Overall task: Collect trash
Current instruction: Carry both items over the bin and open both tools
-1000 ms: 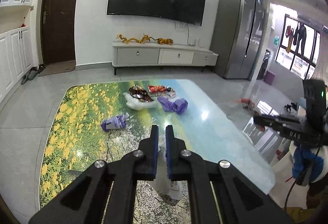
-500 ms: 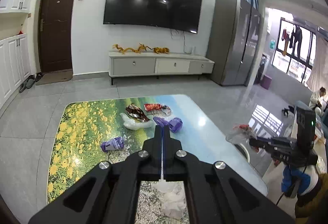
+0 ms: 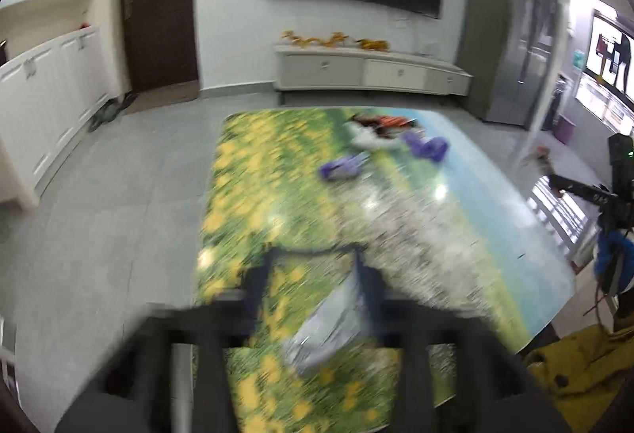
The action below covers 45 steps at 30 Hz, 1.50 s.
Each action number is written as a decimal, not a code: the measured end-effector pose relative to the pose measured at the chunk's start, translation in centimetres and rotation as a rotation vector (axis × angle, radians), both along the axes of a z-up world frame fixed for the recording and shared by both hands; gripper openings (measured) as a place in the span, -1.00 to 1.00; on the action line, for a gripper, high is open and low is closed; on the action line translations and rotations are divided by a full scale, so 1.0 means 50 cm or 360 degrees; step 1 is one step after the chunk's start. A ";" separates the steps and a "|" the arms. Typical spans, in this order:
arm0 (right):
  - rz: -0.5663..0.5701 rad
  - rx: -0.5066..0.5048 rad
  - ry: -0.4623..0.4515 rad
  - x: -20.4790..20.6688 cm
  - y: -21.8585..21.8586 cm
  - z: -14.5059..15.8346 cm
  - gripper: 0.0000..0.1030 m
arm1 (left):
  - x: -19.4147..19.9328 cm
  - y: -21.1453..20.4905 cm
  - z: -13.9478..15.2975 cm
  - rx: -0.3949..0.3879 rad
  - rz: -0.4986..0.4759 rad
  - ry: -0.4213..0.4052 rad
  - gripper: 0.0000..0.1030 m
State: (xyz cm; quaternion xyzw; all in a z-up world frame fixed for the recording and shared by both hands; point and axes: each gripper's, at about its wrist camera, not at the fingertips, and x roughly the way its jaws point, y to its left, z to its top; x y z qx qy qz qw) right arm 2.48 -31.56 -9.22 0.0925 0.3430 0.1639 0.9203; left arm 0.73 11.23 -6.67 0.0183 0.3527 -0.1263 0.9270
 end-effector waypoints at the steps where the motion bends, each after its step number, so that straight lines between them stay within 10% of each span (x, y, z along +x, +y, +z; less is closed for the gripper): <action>1: 0.0004 -0.0003 0.0003 -0.001 0.004 -0.001 -0.79 | -0.006 0.006 -0.008 -0.0002 0.0003 -0.0001 0.26; 10: 0.0008 -0.0061 -0.0014 -0.023 0.023 0.018 -0.79 | -0.007 -0.072 -0.115 0.0149 -0.0225 0.0124 0.25; 12: -0.0008 -0.0067 -0.0015 -0.029 0.018 0.019 -0.79 | 0.009 -0.086 -0.151 0.0230 -0.0207 0.0171 -0.02; 13: -0.0012 -0.0068 -0.0015 -0.032 0.016 0.019 -0.79 | 0.016 -0.089 -0.165 0.0244 -0.0204 0.0208 -0.57; 17: -0.0039 -0.0065 -0.0008 -0.035 -0.003 0.014 -0.79 | 0.033 -0.080 -0.165 0.0181 -0.0169 0.0217 -0.84; 26: -0.0144 -0.0006 0.0006 -0.010 -0.088 -0.015 -0.79 | 0.153 -0.252 -0.029 0.0092 -0.0335 0.0048 -0.85; 33: -0.0405 -0.0046 0.0034 0.019 -0.253 -0.027 -0.79 | 0.269 -0.594 0.058 0.0066 -0.0739 0.0078 -0.84; 42: -0.0749 -0.0093 0.0309 0.073 -0.495 -0.150 -0.77 | 0.370 -1.006 -0.018 0.0027 -0.1044 0.0435 -0.76; 45: -0.0797 -0.0088 0.0423 0.092 -0.540 -0.210 -0.74 | 0.386 -1.081 -0.064 0.0028 -0.1093 0.0548 -0.23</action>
